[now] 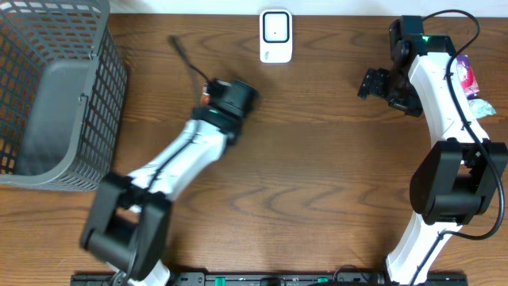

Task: Scan the item barcode
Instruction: 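Lift the red-brown package and drop it toward the table centre, then retract the left gripper back beside the basket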

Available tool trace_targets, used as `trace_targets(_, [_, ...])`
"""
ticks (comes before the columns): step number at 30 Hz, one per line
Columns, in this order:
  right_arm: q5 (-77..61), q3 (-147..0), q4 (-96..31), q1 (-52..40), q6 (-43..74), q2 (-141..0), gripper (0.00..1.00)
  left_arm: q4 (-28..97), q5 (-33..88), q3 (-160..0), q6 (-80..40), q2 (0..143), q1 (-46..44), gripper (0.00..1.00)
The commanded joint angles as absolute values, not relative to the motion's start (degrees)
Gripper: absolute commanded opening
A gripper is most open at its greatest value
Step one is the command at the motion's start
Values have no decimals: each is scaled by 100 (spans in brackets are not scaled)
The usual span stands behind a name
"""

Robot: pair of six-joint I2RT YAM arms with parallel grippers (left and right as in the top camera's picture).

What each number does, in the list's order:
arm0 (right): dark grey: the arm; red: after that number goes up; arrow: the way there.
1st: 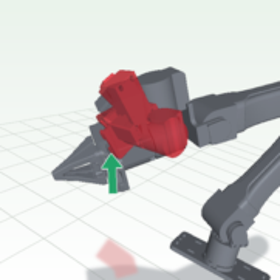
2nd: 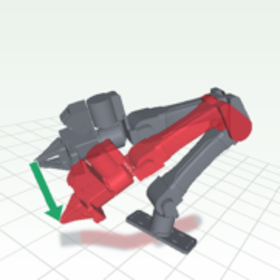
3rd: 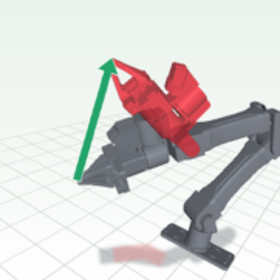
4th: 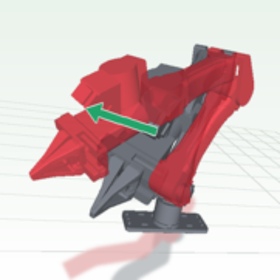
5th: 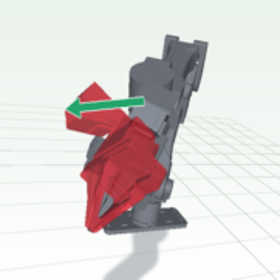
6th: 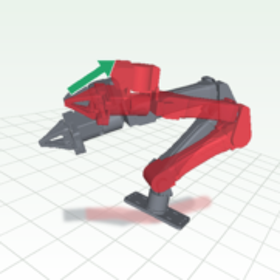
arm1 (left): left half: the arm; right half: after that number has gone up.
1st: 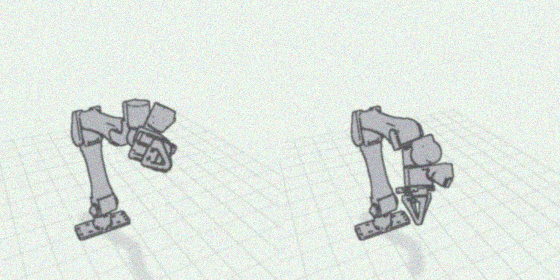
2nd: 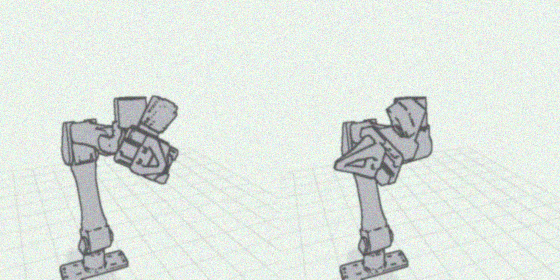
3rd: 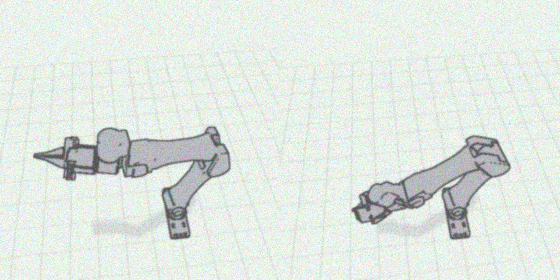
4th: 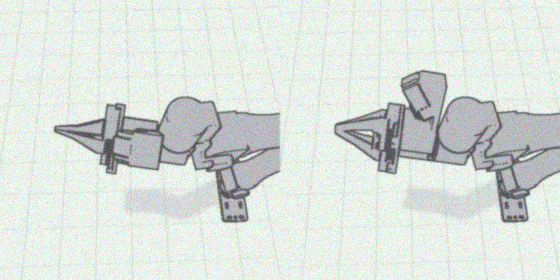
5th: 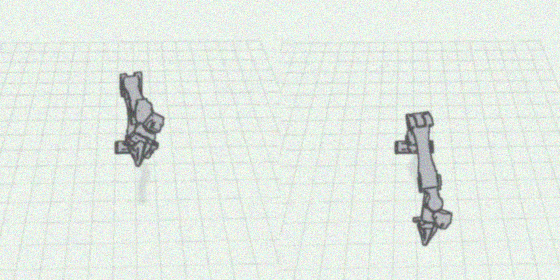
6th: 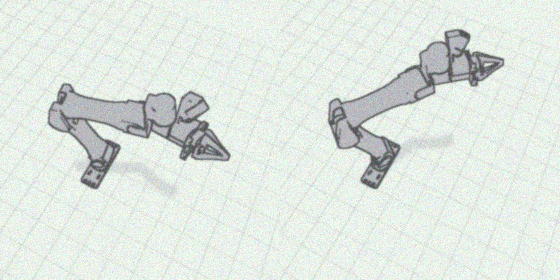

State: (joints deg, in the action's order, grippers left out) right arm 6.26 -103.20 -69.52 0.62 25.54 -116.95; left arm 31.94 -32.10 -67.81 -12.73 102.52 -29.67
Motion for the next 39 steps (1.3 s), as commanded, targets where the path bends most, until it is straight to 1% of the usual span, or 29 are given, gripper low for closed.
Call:
trace_targets(1, [718,-10328,-6965,108,2499,-11675,99,3203,-4882,-6772,-1409,10683,-3356,7])
trace_targets(4, [718,-10328,-6965,108,2499,-11675,99,3181,-5024,-6772,-1411,10989,-3664,7])
trace_targets(6, [718,-10328,-6965,108,2499,-11675,99,3133,-5017,-6772,-1529,11187,-3830,10])
trace_targets(10, [718,-10328,-6965,108,2499,-11675,99,3124,-4711,-6772,-1555,11371,-4101,12])
trace_targets(11, [718,-10328,-6965,108,2499,-11675,99,3120,-4617,-6772,-1557,11369,-4180,17])
trace_targets(12, [718,-10328,-6965,108,2499,-11675,99,3111,-4536,-6775,-1557,11358,-4278,34])
trace_targets(13, [718,-10328,-6965,108,2499,-11675,99,3107,-4497,-6775,-1557,11347,-4368,57])
trace_targets(14, [718,-10328,-6965,108,2499,-11675,99,3096,-4493,-6775,-1557,11347,-4460,63])
trace_targets(16, [718,-10328,-6965,108,2499,-11675,99,3096,-4370,-6775,-1555,11347,-4654,61])
trace_targets(21, [718,-10328,-6965,108,2499,-11675,99,3098,-3822,-6796,-1555,11334,-5076,60])
trace_targets(24, [718,-10328,-6965,108,2499,-11675,99,3146,-3789,-6897,-1555,11238,-5236,55])
trace_targets(28, [718,-10328,-6965,108,2499,-11675,99,3387,-3789,-7168,-1557,10816,-5231,55])
trace_targets(31, [718,-10328,-6965,108,2499,-11675,99,3395,-3787,-7225,-1562,10298,-5013,55])
trace_targets(32, [718,-10328,-6965,108,2499,-11675,99,3409,-3787,-7225,-1579,10084,-4884,56])
trace_targets(33, [718,-10328,-6965,108,2499,-11675,99,3452,-3780,-7225,-1619,9880,-4731,61])
trace_targets(35, [718,-10328,-6965,108,2499,-11675,99,3555,-3723,-7225,-1721,9550,-4438,66])
trace_targets(37, [718,-10328,-6965,108,2499,-11675,99,3682,-3483,-7225,-1730,9216,-4058,69])
trace_targets(39, [718,-10328,-6965,108,2499,-11675,99,3802,-3181,-7225,-1728,8945,-3642,75])
